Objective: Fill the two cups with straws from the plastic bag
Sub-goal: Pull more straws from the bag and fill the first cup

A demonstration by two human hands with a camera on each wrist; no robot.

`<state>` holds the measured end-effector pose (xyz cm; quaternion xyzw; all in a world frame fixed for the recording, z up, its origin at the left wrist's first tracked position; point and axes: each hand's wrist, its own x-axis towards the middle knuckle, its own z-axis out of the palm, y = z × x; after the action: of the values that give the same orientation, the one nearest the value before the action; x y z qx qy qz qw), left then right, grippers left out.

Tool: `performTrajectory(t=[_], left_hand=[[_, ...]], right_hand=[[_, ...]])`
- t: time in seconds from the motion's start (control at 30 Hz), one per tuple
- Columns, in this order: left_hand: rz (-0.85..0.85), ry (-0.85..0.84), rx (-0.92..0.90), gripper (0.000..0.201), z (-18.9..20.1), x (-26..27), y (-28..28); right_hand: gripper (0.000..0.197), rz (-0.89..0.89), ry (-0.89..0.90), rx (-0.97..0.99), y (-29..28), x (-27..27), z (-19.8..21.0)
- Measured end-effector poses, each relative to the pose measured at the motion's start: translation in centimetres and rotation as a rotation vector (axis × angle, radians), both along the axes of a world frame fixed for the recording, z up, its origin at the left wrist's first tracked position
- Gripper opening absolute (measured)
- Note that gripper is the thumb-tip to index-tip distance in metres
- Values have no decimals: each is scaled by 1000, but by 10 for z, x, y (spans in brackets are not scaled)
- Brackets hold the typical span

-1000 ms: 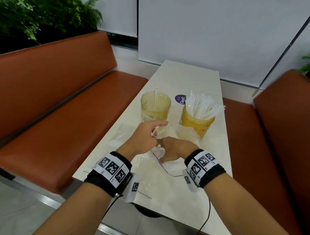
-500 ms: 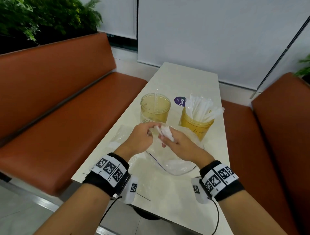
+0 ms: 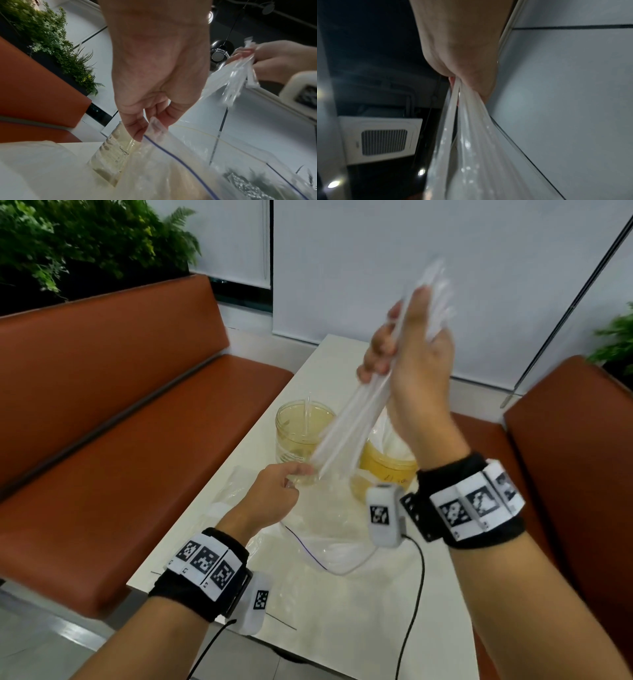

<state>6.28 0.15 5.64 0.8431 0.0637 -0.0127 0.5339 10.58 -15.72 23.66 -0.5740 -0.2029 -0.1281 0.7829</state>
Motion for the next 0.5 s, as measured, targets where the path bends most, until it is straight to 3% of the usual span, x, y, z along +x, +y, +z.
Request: performTrajectory(t=[0.1,0.2,0.3,0.5], left_hand=[[7,11,14,59,-1,2,2],[11,17,19,61,-3,4,4],[8,4,25,61,-3,4,5],[0,2,48,61,1,3,4]], right_hand=[[37,-114,-141,81,-18,20,36],[31,-210,-182,148,-33,50,41],[34,-352,-168,27,-42,86,17],[25,-378,-9,-140,-54,136,-69]])
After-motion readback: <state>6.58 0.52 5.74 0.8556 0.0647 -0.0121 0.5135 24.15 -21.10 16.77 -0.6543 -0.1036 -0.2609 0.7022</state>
